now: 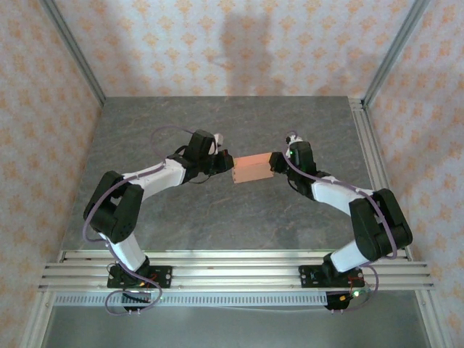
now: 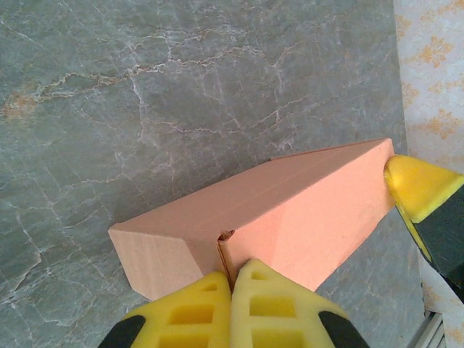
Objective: Fold the paper box
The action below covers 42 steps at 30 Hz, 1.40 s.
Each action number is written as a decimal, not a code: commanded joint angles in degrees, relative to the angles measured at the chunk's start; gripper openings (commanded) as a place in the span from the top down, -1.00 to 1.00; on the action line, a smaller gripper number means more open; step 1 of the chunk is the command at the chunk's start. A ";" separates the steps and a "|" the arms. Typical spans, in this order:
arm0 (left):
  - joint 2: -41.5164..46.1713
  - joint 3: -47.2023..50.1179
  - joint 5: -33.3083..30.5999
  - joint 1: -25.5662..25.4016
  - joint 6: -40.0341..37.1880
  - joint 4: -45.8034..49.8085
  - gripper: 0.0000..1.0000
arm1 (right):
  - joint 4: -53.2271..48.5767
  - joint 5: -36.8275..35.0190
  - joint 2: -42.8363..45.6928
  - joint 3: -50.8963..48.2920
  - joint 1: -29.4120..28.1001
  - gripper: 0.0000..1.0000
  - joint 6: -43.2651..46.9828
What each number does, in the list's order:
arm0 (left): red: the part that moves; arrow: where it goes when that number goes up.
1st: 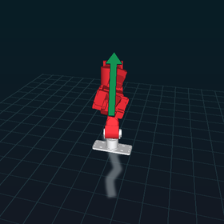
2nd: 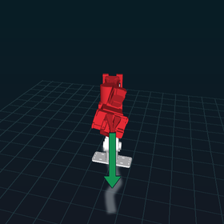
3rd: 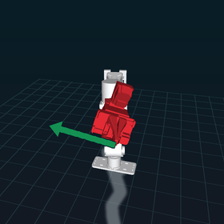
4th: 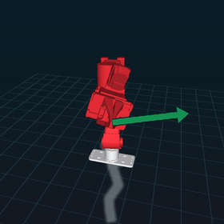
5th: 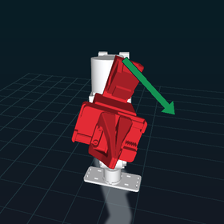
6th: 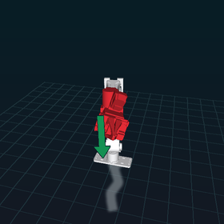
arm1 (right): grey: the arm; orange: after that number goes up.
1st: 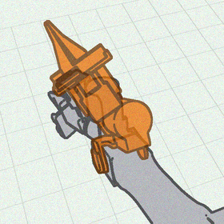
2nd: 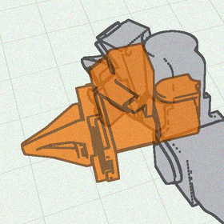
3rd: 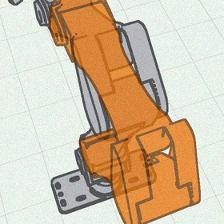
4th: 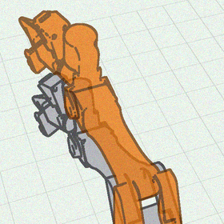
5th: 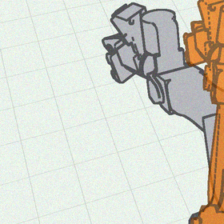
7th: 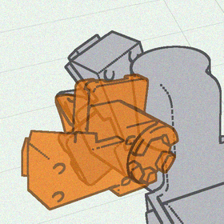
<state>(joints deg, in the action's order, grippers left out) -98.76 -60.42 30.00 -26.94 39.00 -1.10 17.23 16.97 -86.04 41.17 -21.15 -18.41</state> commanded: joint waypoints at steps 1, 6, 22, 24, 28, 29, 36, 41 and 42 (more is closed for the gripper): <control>-3.91 2.81 -1.26 -1.58 -1.54 6.33 1.00 | -7.83 3.12 -1.35 -2.01 -1.57 0.95 2.47; -0.44 -3.22 -3.98 -1.75 -5.91 12.26 0.05 | -10.95 3.05 1.18 3.66 -1.51 0.61 1.43; 0.42 -19.29 -1.48 -2.42 -46.18 26.58 -0.99 | -20.23 -6.68 9.18 9.15 0.67 -0.63 -7.85; -0.01 -20.24 -0.36 -2.42 -52.83 27.85 -0.99 | -20.72 -6.38 10.69 8.05 1.54 -0.65 -8.02; -3.11 -24.72 1.77 -2.98 -68.90 34.62 -1.00 | -21.51 -6.12 13.48 5.83 3.18 -0.67 -7.96; -4.02 -26.03 1.82 -3.24 -72.05 36.84 -1.00 | -21.75 -5.99 13.95 5.53 3.39 -0.66 -7.86; -10.25 -34.47 -2.63 -3.86 -81.76 45.64 -0.96 | -22.94 -5.86 15.06 4.90 3.71 -0.68 -6.90; -16.04 -39.47 -6.53 -4.37 -84.30 51.17 -0.88 | -22.77 -5.51 14.94 4.62 3.68 -0.68 -6.39; -16.51 -39.89 -6.37 -4.36 -84.84 52.13 -0.86 | -22.85 -5.55 14.93 4.60 3.68 -0.67 -6.21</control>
<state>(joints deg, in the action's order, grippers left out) -114.21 -97.86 26.30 -30.79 -41.39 44.18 -4.82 11.97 -72.25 46.52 -17.56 -25.58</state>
